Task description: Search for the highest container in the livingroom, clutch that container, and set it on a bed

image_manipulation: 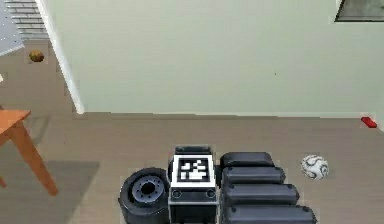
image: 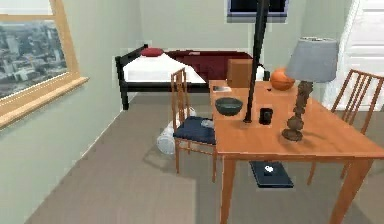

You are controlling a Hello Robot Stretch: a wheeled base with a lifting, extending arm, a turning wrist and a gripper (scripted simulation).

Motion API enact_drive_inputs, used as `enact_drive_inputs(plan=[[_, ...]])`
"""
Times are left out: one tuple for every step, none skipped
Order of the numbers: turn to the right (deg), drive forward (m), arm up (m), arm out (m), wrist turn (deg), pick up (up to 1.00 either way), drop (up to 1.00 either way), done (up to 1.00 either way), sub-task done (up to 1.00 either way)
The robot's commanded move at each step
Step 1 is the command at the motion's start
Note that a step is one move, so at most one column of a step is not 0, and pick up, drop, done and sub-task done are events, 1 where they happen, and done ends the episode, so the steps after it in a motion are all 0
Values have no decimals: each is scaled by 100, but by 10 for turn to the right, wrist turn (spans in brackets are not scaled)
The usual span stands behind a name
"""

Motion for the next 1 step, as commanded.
enact_drive_inputs(plan=[[0,45,0,0,0,0,0,0,0]])
